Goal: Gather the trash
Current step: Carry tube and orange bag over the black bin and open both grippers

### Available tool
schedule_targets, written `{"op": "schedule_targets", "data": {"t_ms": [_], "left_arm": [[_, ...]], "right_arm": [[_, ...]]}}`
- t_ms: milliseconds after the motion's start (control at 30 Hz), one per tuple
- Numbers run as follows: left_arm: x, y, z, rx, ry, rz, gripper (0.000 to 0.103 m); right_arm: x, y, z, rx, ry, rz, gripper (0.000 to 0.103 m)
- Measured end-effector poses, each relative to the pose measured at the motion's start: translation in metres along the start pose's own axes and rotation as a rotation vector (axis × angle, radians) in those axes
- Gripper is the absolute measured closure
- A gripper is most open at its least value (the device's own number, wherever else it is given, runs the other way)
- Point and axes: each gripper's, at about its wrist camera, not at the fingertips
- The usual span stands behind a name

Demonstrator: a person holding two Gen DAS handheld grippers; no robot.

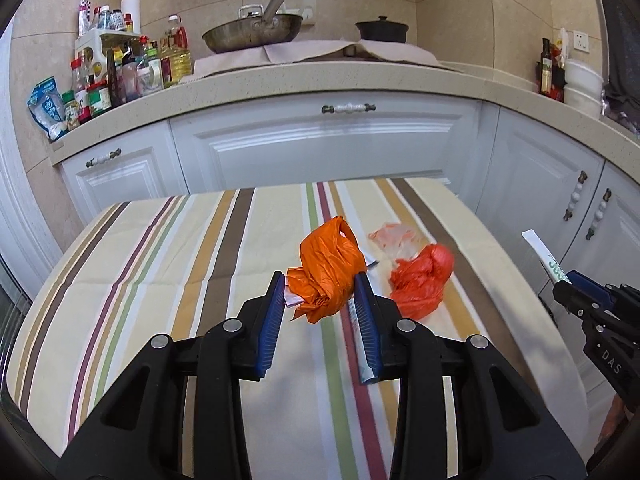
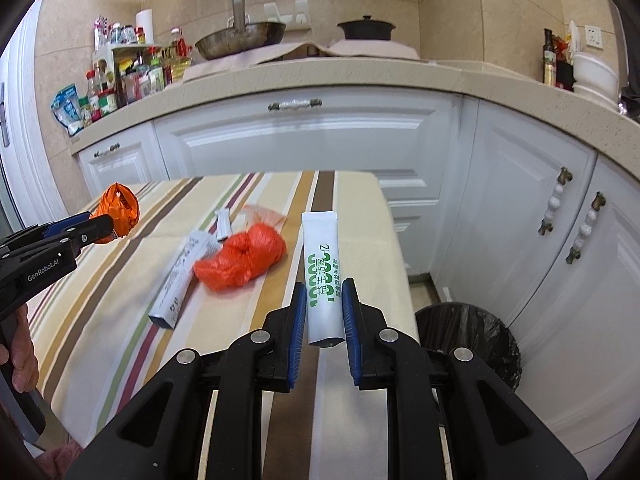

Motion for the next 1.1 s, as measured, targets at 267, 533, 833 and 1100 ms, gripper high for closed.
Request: {"op": "schedule_targets", "data": {"t_ms": [267,533,833,1100], "left_arm": [[0.033,-0.008,0.019,0.04,0.022,-0.064,0.069],[0.097,-0.009,0.033,0.063,0.075,-0.186,0.069],[0.18,0.006,0.03,0.041,0.137,-0.308,0.069],[0.236,0.025,0.026,0.023,0.185,-0.358,0.069]], "right_arm": [[0.023,-0.021,0.01,0.068,0.031,-0.059,0.084],[0.068,-0.039,0.008,0.105,0.082,-0.17,0.084],[0.124,-0.054,-0.003,0.111,0.136,-0.308,0.084],[0.155,-0.052,-0.01,0.102,0.16,-0.363,0.084]]}}
Point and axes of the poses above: each gripper's, at about its wrist camera, not at the fingertips, and y roughly the way its jaws point, x to its right, z to its top, and after that the axes turned 7 degrees about x, right-handed
